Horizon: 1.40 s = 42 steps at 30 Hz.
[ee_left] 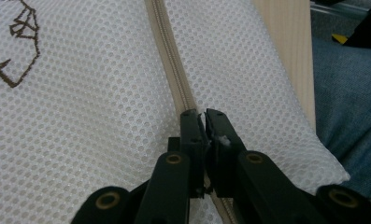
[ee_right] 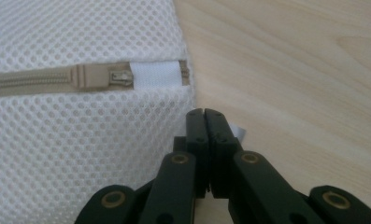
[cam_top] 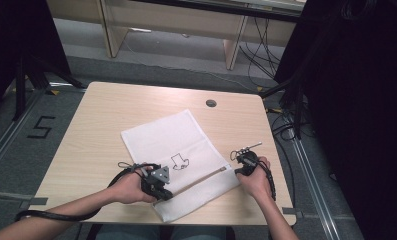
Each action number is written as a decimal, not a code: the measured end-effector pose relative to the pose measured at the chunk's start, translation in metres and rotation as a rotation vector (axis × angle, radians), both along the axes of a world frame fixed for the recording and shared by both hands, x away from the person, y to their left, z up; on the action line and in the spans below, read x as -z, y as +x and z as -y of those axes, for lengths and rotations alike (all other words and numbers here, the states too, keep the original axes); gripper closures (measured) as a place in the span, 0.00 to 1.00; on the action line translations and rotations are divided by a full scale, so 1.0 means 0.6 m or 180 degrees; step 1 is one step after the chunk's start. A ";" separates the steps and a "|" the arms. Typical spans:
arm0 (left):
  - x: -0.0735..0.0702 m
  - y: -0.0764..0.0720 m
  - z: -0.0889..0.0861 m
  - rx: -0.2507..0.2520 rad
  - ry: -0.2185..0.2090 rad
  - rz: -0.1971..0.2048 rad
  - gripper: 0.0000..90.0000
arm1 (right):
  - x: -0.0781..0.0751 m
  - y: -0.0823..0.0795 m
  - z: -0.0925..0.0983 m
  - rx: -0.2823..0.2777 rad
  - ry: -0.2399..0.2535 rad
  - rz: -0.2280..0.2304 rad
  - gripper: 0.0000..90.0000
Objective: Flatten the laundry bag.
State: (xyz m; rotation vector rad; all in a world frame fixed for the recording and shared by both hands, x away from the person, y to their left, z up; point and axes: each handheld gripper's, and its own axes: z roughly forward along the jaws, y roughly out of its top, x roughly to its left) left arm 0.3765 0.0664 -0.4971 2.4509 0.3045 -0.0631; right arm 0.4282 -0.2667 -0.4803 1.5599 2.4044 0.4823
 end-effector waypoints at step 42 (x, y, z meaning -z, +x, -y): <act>-0.008 0.007 -0.122 -0.0708 0.0333 0.0141 0.95 | 0.001 -0.123 -0.145 -0.1007 -0.0217 -0.0008 1.00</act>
